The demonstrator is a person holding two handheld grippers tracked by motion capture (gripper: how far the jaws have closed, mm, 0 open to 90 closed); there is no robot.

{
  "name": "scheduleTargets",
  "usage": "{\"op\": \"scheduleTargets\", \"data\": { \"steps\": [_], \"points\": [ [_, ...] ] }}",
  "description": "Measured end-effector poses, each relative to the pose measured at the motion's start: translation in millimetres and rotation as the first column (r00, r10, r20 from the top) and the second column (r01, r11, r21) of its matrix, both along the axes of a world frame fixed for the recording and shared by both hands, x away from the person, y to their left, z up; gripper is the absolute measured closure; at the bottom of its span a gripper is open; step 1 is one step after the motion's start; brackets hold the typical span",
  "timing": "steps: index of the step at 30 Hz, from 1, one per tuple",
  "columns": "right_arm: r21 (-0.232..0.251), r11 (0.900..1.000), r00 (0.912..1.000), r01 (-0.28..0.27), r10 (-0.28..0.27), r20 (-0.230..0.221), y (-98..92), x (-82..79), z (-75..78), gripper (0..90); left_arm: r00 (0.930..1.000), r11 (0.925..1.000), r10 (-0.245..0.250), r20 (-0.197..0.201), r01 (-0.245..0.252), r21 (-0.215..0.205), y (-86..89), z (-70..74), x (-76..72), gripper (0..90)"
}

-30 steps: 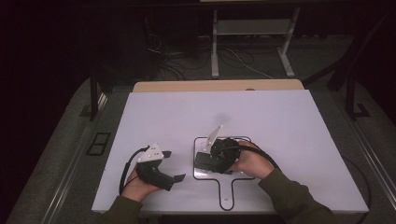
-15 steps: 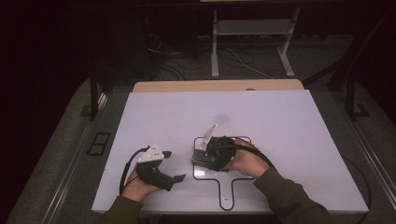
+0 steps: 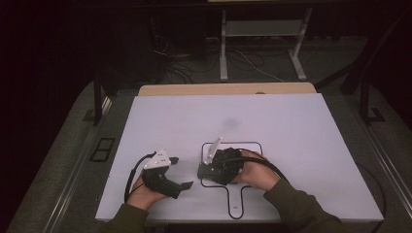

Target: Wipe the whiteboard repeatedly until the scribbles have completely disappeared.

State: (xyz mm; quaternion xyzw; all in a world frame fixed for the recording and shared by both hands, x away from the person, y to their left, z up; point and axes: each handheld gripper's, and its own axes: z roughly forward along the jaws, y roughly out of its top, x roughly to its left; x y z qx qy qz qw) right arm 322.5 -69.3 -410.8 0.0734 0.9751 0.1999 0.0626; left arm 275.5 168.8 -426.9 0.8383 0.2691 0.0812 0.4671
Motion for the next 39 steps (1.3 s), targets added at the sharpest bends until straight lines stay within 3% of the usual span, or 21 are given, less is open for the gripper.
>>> {"op": "scheduleTargets", "data": {
  "steps": [6, 9, 12, 16, 24, 33, 39],
  "points": [
    [-0.009, 0.999, 0.9988, 0.040, -0.040, 0.029, -1.7, 8.9, 0.2, 39.3, 1.0000, 1.0000, -0.001, 0.004, 0.001, 0.002, 0.3, 0.1, -0.1, 0.0],
    [-0.012, 0.999, 0.9989, 0.037, -0.037, 0.029, -1.1, 7.3, 0.4, 39.3, 1.0000, 1.0000, 0.000, 0.002, 0.000, 0.002, 0.3, -0.3, 0.3, 0.0],
    [-0.011, 1.000, 0.9999, -0.003, 0.003, 0.015, 0.6, 2.4, 0.1, 39.3, 1.0000, 1.0000, -0.001, -0.001, 0.001, 0.002, -0.1, -0.3, 0.2, 0.0],
    [-0.022, 1.000, 0.9999, 0.002, -0.002, 0.016, 2.5, -2.3, 0.9, 39.3, 1.0000, 1.0000, -0.002, 0.000, 0.002, 0.002, -0.9, -0.1, -0.3, 0.0],
    [-0.026, 0.999, 0.9979, 0.047, -0.046, 0.045, 0.3, 12.8, 0.7, 39.2, 1.0000, 1.0000, -0.006, 0.001, 0.006, 0.008, -0.8, -0.2, 0.2, 0.0],
    [-0.014, 0.995, 0.9945, 0.098, -0.098, 0.039, -3.6, 33.6, -0.3, 39.2, 1.0000, 0.9998, -0.009, 0.003, 0.009, 0.017, -1.1, -0.1, -0.3, 0.0],
    [-0.018, 0.996, 0.9955, 0.086, -0.085, 0.041, -1.8, 29.6, -0.2, 39.2, 1.0000, 0.9998, -0.008, 0.002, 0.008, 0.015, -1.3, -0.3, 0.0, 0.0]
  ]
}}
